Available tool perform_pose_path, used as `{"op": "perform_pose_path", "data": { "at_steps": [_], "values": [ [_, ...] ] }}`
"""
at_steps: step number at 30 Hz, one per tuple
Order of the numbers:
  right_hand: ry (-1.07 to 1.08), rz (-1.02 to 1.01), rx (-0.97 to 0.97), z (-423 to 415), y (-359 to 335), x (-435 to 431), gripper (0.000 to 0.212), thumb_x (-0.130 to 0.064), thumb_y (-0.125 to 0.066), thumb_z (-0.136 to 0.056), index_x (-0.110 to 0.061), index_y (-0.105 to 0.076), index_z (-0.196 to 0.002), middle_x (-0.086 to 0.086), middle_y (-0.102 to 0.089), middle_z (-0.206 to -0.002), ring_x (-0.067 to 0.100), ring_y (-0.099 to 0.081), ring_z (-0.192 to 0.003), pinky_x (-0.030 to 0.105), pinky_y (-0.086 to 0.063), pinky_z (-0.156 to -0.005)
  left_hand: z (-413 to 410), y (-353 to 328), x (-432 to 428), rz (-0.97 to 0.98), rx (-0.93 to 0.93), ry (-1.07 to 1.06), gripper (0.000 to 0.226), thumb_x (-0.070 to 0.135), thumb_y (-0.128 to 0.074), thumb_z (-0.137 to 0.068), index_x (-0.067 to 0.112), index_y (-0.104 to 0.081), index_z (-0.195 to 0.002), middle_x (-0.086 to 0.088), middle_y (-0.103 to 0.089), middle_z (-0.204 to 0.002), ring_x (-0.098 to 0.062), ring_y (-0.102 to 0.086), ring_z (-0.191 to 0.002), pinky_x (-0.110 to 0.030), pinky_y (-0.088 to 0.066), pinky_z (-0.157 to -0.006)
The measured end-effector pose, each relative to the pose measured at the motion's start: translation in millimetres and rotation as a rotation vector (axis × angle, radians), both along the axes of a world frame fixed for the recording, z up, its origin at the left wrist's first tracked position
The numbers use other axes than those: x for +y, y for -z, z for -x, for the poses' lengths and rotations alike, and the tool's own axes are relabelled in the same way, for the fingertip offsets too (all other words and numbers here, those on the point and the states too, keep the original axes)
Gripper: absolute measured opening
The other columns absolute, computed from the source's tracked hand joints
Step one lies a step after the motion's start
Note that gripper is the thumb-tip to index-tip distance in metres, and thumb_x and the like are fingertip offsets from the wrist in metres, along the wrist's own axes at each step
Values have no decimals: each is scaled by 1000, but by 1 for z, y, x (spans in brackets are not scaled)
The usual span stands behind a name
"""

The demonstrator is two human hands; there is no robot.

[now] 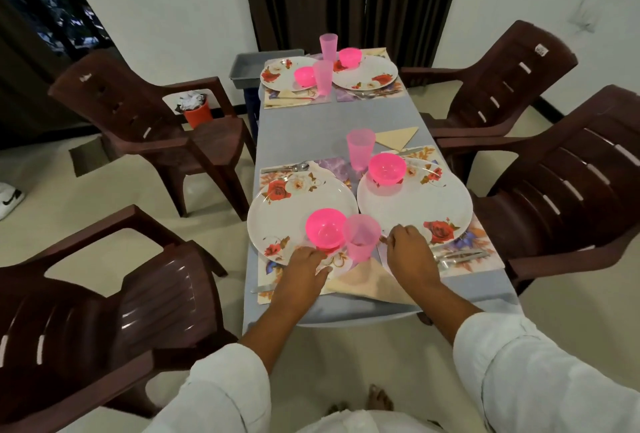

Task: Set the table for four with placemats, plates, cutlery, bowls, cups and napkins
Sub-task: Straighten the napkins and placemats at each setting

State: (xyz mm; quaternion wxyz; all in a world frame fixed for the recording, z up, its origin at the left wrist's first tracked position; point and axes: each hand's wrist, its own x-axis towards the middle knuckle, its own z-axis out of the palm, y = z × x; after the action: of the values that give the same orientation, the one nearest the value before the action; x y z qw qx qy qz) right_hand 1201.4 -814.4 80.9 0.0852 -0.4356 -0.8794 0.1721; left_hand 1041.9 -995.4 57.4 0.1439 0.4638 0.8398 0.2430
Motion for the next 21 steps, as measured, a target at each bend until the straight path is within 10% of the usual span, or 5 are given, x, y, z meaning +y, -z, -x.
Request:
{"op": "perform_pose_path", "data": {
  "at_steps": [11,21],
  "values": [
    [-43,141,-302,-35,71,-38,31,-21,-54,-100,-13,-59,-129,10,-61,-126,28,-59,-114,37,-49,-93,-27,44,7,202,-217,-40,38,28,-69,-92,2,-67,-121,-17,-65,-121,-31,-56,-112,-35,-42,-94],
    [-78,170,-205,-27,80,-38,33,-6,-53,-98,-16,-64,-127,12,-60,-124,29,-58,-109,39,-50,-94,-32,55,10,161,-351,-219,21,19,-66,-95,3,-74,-107,-13,-73,-106,-27,-65,-99,-23,-39,-78]
  ]
}}
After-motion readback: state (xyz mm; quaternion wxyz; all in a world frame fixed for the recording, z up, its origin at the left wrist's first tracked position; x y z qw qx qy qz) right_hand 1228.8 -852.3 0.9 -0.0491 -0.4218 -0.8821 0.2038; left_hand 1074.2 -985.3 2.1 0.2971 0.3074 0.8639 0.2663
